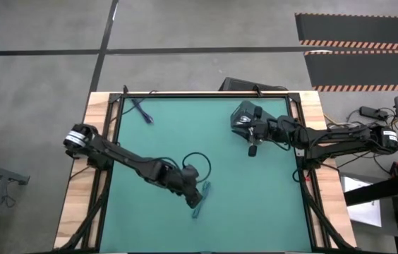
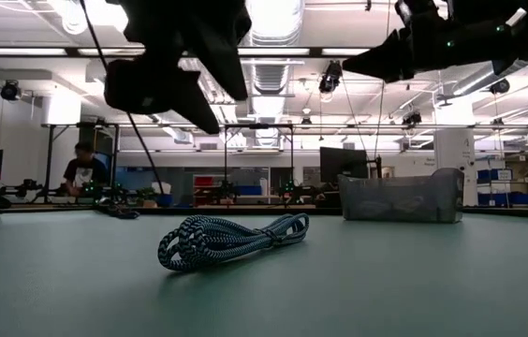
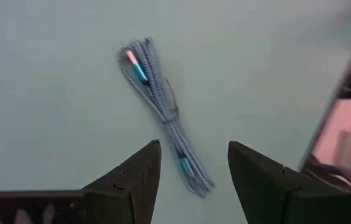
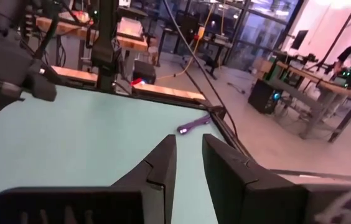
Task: Pick and place USB-C Cables
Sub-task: Put the blue charger cable into the black container
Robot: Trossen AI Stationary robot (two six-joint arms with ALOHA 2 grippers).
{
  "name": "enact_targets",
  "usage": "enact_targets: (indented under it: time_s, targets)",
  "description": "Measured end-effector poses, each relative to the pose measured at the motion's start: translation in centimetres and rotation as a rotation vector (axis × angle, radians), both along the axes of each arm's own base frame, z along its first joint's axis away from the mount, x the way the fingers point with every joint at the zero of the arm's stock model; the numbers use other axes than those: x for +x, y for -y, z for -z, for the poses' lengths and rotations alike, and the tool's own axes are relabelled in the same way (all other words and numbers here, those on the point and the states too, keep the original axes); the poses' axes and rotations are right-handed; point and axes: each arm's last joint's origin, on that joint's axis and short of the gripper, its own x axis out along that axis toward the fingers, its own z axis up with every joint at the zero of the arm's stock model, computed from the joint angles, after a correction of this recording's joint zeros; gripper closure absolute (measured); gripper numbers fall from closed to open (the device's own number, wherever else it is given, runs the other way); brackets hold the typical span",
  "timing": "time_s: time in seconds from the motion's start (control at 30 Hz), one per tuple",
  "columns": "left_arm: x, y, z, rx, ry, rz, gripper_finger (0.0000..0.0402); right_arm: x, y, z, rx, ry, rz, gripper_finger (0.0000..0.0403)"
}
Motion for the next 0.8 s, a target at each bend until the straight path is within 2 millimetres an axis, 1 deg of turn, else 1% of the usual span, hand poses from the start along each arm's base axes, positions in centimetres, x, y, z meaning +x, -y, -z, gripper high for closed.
enact_targets:
  time_s: [0.13, 0.2, 0.3, 0.4, 0.6, 0.8]
  targets:
    - [1.0, 0.3, 1.1, 0.059, -0.022, -0.031, 0.0231, 0.0, 0.0, -0.1, -0.039, 0.004, -0.001, 0.0335]
    - [1.5, 0.7, 1.7, 0.068, -0.035, -0.026, 0.0231, 0.0, 0.0, -0.1, -0.051, 0.003, -0.002, 0.0335]
    - [1.8, 1.9, 2.6, 0.078, -0.054, -0.001, 0.0231, 0.0, 0.0, -0.1, -0.058, 0.006, -0.002, 0.0335]
    - [1.9, 2.7, 3.0, 0.107, -0.050, 0.008, 0.0231, 0.0, 0.0, -0.2, -0.054, 0.008, -0.002, 0.0335]
    - [1.8, 2.1, 3.7, 0.256, -0.047, -0.047, 0.0231, 0.0, 0.0, -0.1, -0.048, 0.007, -0.001, 0.0335]
    - [2.2, 3.0, 4.4, 0.273, -0.044, -0.040, 0.0231, 0.0, 0.0, 0.0, -0.016, 0.001, 0.000, 0.0335]
